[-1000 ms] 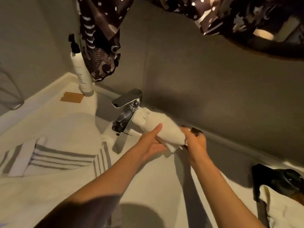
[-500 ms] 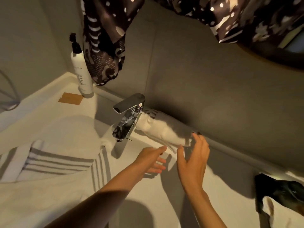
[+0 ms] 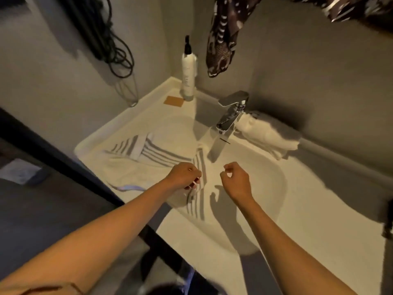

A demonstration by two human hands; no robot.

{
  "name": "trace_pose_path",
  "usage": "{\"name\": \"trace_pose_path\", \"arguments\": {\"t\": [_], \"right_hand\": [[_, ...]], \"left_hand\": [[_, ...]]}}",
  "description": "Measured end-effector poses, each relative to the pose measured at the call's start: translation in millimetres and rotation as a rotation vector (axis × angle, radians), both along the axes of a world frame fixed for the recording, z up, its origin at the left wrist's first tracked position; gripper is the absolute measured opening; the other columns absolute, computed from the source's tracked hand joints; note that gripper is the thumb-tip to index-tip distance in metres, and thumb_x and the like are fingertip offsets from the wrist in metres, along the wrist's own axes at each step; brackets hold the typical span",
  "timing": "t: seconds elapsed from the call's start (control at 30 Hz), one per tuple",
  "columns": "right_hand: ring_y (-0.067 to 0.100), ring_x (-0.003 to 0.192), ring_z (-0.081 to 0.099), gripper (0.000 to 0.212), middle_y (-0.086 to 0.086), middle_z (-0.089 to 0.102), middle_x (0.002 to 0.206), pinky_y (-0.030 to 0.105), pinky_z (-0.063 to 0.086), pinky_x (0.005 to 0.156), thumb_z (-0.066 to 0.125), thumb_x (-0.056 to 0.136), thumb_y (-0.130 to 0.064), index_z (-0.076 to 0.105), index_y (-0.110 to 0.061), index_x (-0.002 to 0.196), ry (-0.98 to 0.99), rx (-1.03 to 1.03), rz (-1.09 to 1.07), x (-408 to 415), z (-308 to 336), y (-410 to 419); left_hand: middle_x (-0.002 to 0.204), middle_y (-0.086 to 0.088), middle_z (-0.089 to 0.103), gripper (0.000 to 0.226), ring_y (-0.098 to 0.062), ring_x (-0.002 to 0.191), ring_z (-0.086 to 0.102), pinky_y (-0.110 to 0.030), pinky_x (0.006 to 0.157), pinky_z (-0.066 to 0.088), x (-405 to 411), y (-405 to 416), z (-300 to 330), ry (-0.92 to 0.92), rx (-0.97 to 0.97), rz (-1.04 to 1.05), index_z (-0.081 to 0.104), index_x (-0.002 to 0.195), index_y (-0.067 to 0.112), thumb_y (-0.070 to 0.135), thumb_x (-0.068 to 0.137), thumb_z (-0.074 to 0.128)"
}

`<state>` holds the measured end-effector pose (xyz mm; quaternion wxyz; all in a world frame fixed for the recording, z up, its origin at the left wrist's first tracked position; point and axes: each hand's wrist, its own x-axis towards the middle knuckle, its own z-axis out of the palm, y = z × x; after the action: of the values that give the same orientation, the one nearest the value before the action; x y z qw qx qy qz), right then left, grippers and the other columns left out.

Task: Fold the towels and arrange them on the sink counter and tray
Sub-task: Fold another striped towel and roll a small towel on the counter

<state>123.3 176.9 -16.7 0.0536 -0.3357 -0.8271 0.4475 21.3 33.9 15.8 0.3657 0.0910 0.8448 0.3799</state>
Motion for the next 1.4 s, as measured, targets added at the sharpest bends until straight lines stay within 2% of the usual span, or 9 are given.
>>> {"name": "trace_pose_path", "arguments": {"t": [0.13,0.37,0.5,0.6,0.67,0.73,0.97,1.2,1.4], "right_hand": [[0.021,0.1,0.058,0.025,0.008,0.065,0.114,0.026,0.04,0.079,0.055,0.09,-0.017,0.06,-0.01,0.113,-0.045,-0.083,0.083,-14.4,-3.7,-51.4],[0.032,0.121,0.052,0.054,0.014,0.054,0.135,0.032,0.041,0.093,0.047,0.091,-0.042,0.047,-0.008,0.133,-0.577,-0.201,0.106,-25.4,-67.3,-94.1],[0.023,0.097,0.061,0.035,0.005,0.067,0.1,0.037,0.051,0.089,0.053,0.085,-0.047,0.064,-0.016,0.098,-0.379,-0.302,0.086,-20.6,-84.2,-119.0],[0.015,0.108,0.061,0.049,-0.008,0.065,0.118,0.037,0.049,0.098,0.058,0.081,-0.06,0.063,-0.026,0.116,-0.175,-0.388,0.131,-25.7,-76.5,-133.2],[0.013,0.11,0.056,0.057,-0.012,0.057,0.123,0.031,0.045,0.097,0.057,0.084,-0.06,0.053,-0.028,0.13,-0.282,-0.28,0.26,-32.9,-72.5,-135.5],[0.018,0.093,0.057,0.023,-0.002,0.063,0.106,0.032,0.047,0.083,0.051,0.094,-0.042,0.059,-0.028,0.11,-0.308,-0.114,0.301,-37.9,-67.2,-135.2],[0.019,0.063,0.055,0.013,0.005,0.061,0.078,0.032,0.044,0.055,0.037,0.102,-0.022,0.044,-0.018,0.092,0.096,0.12,-0.066,14.1,36.2,-81.6],[0.042,0.07,0.061,0.041,0.014,0.067,0.072,0.038,0.042,0.054,0.052,0.089,-0.057,0.047,-0.016,0.092,-0.311,0.907,0.263,171.5,174.5,35.6],[0.045,0.071,0.064,0.02,0.021,0.069,0.079,0.037,0.034,0.054,0.064,0.083,-0.027,0.052,-0.014,0.094,-0.357,1.249,-0.065,256.6,249.0,84.8]], "left_hand": [[0.089,-0.008,0.074,0.026,-0.022,0.081,0.07,-0.031,0.068,0.052,-17.5,-53.6,-10.3,0.132,-0.088,-0.06,0.069,0.093,0.005,0.028,0.094,0.059],[0.13,0.001,0.058,0.052,-0.024,0.12,0.052,-0.041,0.106,0.036,-67.3,-123.7,-59.2,0.543,-0.547,-0.833,0.051,0.134,0.023,0.055,0.093,0.048],[0.107,-0.003,0.064,0.026,-0.022,0.086,0.059,-0.032,0.067,0.044,-78.9,-133.5,-67.9,0.661,-0.468,-0.856,0.053,0.119,0.017,0.014,0.096,0.042],[0.1,-0.002,0.057,0.033,-0.02,0.08,0.05,-0.031,0.061,0.034,-79.1,-134.6,-68.9,0.729,-0.385,-0.876,0.047,0.115,0.019,-0.001,0.088,0.046],[0.101,-0.001,0.057,0.035,-0.02,0.084,0.052,-0.03,0.061,0.034,-77.1,-127.4,-60.7,0.702,-0.281,-0.874,0.046,0.116,0.021,0.001,0.088,0.051],[0.102,0.003,0.059,0.032,-0.018,0.086,0.055,-0.03,0.062,0.04,-76.4,-115.1,-39.9,0.655,-0.127,-0.837,0.048,0.115,0.025,0.008,0.089,0.053],[0.117,-0.005,0.062,0.04,-0.028,0.101,0.061,-0.041,0.084,0.053,-78.1,-75.1,55.7,0.846,-0.011,-0.869,0.052,0.123,0.02,0.006,0.086,0.055],[0.099,-0.014,0.069,0.019,-0.037,0.094,0.066,-0.042,0.074,0.055,-37.2,-23.5,113.6,1.085,-0.121,-0.849,0.062,0.096,0.015,0.004,0.081,0.059],[0.09,-0.016,0.059,0.021,-0.039,0.088,0.058,-0.045,0.064,0.048,35.8,47.1,190.2,1.392,0.083,-0.733,0.052,0.087,0.007,-0.009,0.074,0.057]]}}
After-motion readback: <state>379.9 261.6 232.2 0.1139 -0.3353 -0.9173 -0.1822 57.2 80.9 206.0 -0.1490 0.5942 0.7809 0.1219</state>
